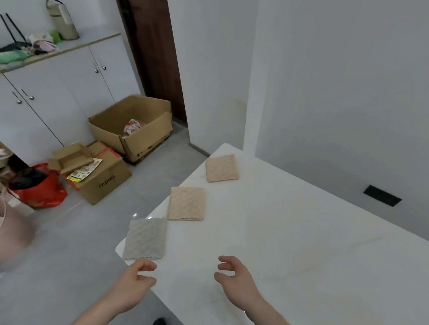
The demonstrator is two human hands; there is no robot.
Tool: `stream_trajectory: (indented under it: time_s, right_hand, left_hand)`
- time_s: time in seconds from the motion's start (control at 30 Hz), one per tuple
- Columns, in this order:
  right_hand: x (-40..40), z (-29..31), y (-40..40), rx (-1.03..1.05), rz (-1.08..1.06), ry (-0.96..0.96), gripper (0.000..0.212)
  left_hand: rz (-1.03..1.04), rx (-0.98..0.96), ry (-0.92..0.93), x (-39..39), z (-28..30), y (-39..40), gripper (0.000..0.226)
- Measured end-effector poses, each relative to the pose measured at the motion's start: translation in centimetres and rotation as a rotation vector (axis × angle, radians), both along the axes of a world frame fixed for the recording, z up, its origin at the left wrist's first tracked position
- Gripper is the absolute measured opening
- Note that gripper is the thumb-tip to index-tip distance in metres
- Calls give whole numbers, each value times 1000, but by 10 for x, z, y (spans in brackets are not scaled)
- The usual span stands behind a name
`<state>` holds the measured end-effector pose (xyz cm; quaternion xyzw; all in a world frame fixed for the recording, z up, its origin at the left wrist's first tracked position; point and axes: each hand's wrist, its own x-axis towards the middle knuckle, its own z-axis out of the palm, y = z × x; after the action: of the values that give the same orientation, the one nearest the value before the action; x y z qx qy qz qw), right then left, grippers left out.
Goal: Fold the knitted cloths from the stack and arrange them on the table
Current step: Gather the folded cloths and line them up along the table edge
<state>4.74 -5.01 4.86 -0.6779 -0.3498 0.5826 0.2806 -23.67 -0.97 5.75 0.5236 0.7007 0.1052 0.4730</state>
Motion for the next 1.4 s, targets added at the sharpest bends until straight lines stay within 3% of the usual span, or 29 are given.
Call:
stream_trajectory:
  time_s: [0.33,0.43,0.6,0.77,1.0,1.23,1.4]
  right_hand:
    - [-57,-42,55,-130,-188,20,36]
    - [-98,-56,83,-199,-240,32,42]
    - [-161,-80,117,-317,-269,28,46]
    - [-207,-93,121,-449,-350,40,60]
    - [-241,-105,128,-451,-437,26,68]
    - [-251,-114,138,-383,-529,-35,32]
    - [-244,-100,148,-268,-640,-65,17]
  left_hand:
    - [-260,-14,85,-26,-38,147,32]
    - [-428,27,182,-54,-55,196,31]
    - [-659,75,308,-97,-91,262,54]
    - [-843,-64,337,-118,-118,286,75]
    - [-837,-111,236,-120,-116,278,72]
    - [-733,-182,150,-128,-113,258,19]
    - [-660,-224,78,-141,-117,250,33]
